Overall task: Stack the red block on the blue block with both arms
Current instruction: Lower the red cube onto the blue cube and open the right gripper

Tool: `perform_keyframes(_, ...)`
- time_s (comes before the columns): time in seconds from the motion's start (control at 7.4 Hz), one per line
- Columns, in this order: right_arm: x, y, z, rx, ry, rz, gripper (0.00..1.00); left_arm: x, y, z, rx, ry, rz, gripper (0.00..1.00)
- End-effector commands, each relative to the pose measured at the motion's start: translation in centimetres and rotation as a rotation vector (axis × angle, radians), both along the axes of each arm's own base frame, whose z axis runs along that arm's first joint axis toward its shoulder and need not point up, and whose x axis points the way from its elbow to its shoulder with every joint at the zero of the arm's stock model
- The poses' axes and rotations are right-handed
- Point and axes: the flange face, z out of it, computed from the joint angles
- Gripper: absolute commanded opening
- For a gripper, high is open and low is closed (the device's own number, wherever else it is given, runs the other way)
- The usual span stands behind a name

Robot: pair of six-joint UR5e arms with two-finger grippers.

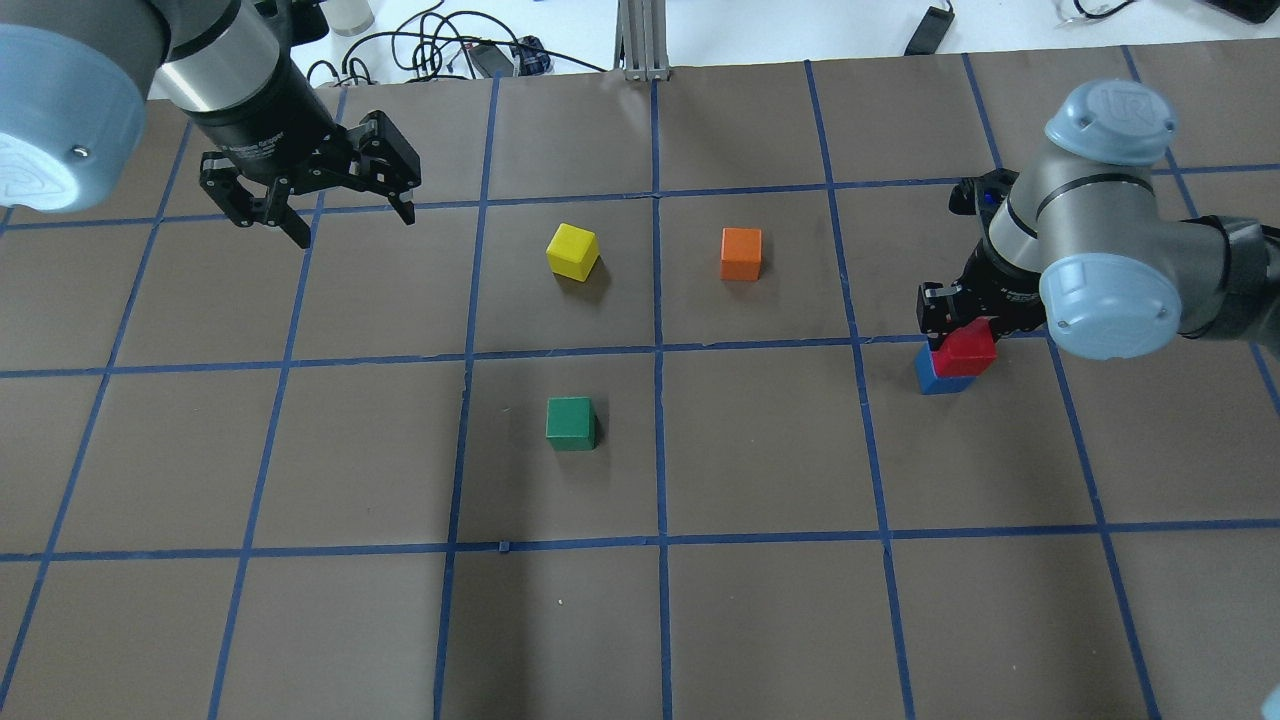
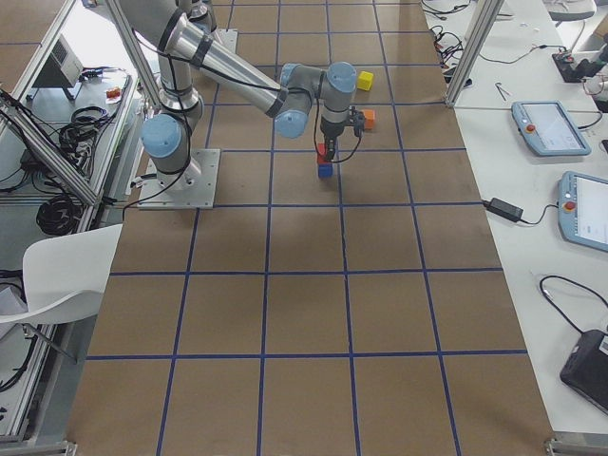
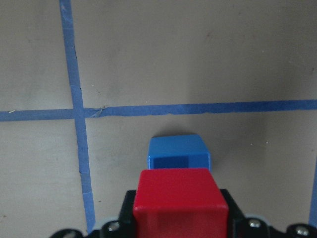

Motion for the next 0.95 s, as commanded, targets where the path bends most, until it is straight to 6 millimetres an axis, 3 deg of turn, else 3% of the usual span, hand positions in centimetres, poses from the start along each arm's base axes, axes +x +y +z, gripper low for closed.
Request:
perform_keyframes(0.0, 0.01, -0.12, -0.12, 0.001, -0.003, 0.033, 0.02, -0.02, 0.01, -0.02, 0.001, 0.0, 0.0, 1.0)
perform_keyframes(0.54, -0.25, -0.77, -0.67, -0.029, 0.016, 0.035, 0.04, -0.02, 0.06, 0.05, -0.001, 0.0, 0.0, 1.0)
perform_keyframes(0.68, -0.17, -0.72, -0.84, -0.025, 0.009, 0.034, 0.12, -0.02, 0.01, -0.02, 0.001, 0.0, 0.0, 1.0)
perform_keyframes(0.81, -0.1, -0.59, -0.72, -0.024, 0.005, 0.026, 0.13, -0.02, 0.01, -0.03, 0.001, 0.0, 0.0, 1.0)
